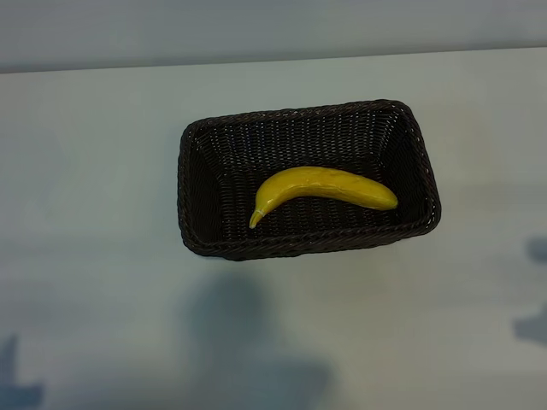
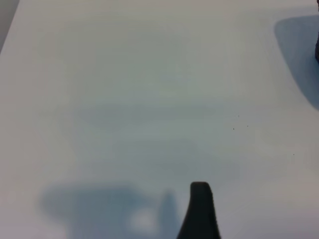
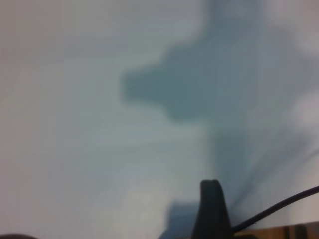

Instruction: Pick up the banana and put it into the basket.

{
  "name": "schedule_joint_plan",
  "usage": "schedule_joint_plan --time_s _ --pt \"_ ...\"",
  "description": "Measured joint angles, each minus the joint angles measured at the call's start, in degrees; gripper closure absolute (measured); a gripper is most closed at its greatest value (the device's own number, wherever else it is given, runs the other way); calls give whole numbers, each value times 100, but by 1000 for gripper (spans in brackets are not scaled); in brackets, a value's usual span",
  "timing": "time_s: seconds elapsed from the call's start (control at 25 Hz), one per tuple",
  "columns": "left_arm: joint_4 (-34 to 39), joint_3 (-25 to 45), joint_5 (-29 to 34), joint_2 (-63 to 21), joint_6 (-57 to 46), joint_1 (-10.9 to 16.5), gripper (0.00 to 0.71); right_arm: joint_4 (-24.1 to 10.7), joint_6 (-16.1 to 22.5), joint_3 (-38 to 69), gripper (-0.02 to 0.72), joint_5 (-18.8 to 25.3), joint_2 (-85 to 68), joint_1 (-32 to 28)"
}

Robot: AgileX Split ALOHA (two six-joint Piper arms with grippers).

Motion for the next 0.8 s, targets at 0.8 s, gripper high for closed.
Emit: schedule_joint_plan --time_s 0.8 --pt "0 0 0 0 0 0 110 -30 65 0 181 -49 -3174 0"
